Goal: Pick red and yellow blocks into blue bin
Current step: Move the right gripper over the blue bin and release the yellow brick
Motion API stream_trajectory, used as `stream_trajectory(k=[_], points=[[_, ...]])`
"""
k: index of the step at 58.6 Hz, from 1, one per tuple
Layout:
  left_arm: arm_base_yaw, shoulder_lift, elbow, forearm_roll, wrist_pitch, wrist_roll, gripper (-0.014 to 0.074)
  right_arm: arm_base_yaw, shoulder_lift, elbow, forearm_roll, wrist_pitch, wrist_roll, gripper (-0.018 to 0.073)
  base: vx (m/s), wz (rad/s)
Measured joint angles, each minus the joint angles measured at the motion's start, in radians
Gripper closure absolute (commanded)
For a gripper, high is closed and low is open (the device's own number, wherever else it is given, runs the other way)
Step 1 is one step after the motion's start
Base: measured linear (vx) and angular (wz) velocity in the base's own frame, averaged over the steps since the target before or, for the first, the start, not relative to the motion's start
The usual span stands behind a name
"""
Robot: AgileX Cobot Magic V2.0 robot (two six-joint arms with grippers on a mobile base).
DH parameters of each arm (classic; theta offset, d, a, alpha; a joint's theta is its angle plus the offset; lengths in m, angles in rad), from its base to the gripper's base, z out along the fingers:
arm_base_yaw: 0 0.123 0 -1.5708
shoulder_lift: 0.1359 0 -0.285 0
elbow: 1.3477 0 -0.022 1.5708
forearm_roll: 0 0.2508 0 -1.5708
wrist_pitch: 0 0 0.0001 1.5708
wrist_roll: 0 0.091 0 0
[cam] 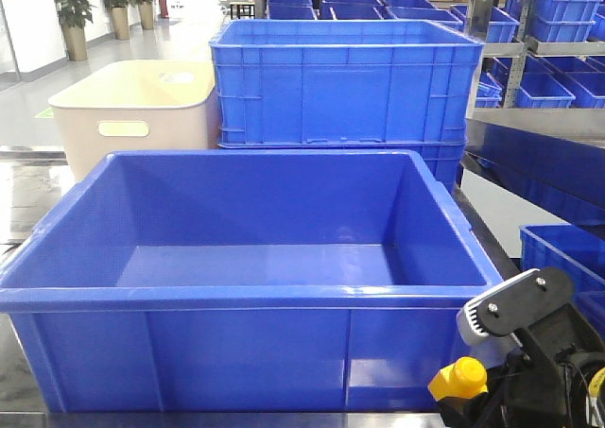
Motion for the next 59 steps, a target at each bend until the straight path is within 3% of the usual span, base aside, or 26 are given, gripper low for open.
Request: stream_trajectory(k=[10, 21, 33, 52, 59], points=[[0.0, 0.0, 0.0, 0.0, 0.0, 0.0, 0.0263, 0.0, -0.021, -0.084, 0.039, 0.138, -0.001, 0.0368, 0.0, 0.0], [0.0, 0.0, 0.0, 0.0, 0.0, 0.0, 0.0263, 0.0, -0.028, -0.333, 0.098, 0.307, -0.064, 0.0363, 0.0, 0.0], [0.0, 0.0, 0.0, 0.0, 0.0, 0.0, 0.0263, 0.0, 0.077, -0.554, 0.128, 0.262, -0.091, 0.034, 0.0, 0.0], [0.0, 0.0, 0.0, 0.0, 0.0, 0.0, 0.0263, 0.0, 0.48, -0.819, 0.121, 0.221, -0.103, 0.0288, 0.0, 0.0], [0.0, 0.0, 0.0, 0.0, 0.0, 0.0, 0.0263, 0.0, 0.593, -0.871, 0.11, 0.218, -0.103, 0.0218, 0.0, 0.0]])
